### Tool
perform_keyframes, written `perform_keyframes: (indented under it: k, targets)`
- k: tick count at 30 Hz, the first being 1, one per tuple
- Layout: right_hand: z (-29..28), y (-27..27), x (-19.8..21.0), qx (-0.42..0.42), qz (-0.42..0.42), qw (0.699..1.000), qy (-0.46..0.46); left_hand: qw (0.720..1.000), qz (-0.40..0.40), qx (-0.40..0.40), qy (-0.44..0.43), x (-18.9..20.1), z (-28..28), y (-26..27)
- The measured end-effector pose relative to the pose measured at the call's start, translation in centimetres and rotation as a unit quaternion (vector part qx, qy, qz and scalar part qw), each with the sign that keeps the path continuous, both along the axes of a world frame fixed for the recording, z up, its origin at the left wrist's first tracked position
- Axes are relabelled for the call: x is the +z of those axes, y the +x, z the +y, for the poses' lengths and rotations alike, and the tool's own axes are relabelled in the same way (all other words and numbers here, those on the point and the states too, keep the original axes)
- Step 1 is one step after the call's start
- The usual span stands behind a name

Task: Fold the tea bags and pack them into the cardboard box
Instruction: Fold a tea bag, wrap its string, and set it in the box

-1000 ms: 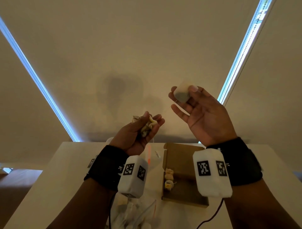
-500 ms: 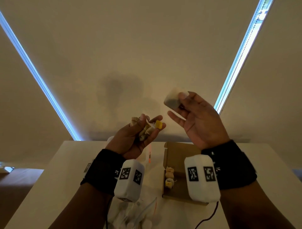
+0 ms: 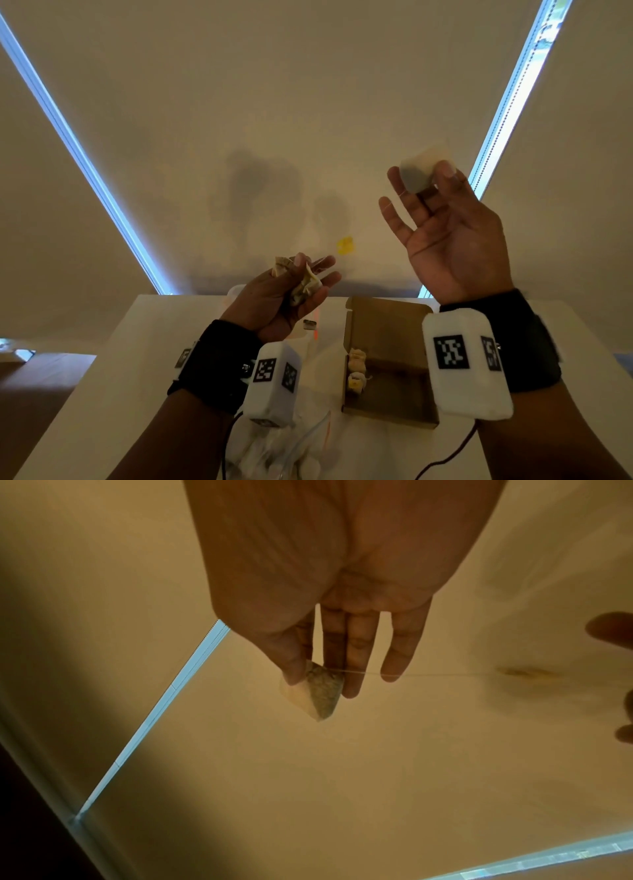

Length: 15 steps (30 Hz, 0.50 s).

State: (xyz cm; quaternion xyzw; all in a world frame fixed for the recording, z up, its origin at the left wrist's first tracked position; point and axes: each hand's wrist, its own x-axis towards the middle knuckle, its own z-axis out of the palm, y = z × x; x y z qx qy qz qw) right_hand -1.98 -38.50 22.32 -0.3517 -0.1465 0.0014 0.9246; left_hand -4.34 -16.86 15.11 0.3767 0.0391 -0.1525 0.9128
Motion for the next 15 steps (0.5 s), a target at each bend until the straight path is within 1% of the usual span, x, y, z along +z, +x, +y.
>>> perform_keyframes:
  k: [8,11,15]
  targets:
    - [-1.8,-0.5,1.4,-0.029,-0.017,0.999,0.033,0.997,0.056,0.046,-0.013,-1.6,0.4,0.3]
    - [-1.8,-0.8,1.5,-0.025,-0.018,1.0,-0.003,0.996,0.063,0.061,-0.004,-2.1,0.5,0.3]
    - [-1.2,-1.2,0.7,-0.036,-0.003,0.997,-0.067,0.995,0.038,0.074,0.048,-1.1,0.2,0.2]
